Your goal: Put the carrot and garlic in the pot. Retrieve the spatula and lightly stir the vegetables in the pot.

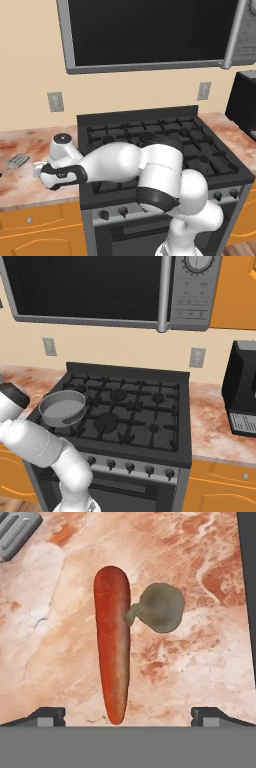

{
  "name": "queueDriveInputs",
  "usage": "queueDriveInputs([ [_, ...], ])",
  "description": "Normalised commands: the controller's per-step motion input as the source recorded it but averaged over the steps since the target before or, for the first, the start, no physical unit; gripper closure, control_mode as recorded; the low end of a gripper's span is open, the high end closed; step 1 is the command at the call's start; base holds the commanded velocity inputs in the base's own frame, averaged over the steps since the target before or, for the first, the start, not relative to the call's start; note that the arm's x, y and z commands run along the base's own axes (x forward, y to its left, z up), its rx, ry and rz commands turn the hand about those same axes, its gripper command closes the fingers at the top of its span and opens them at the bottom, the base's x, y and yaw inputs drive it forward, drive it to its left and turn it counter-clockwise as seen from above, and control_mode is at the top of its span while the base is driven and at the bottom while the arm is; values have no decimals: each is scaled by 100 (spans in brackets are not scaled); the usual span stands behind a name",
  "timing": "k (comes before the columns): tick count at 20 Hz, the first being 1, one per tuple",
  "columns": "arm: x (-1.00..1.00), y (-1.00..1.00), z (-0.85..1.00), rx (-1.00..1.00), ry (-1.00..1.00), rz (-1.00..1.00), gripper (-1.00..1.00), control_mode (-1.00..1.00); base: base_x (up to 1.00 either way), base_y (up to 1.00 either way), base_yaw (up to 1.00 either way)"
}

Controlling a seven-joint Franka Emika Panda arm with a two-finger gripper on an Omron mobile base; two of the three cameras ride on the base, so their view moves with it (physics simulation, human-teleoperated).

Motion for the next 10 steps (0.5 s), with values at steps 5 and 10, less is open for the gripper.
queueDriveInputs([
  [5, 7, 10, -7, 0, 7, 0, -100, -100, 0, 0, 0],
  [10, 0, 0, 0, 0, 0, 0, -100, -100, 0, 0, 0],
])
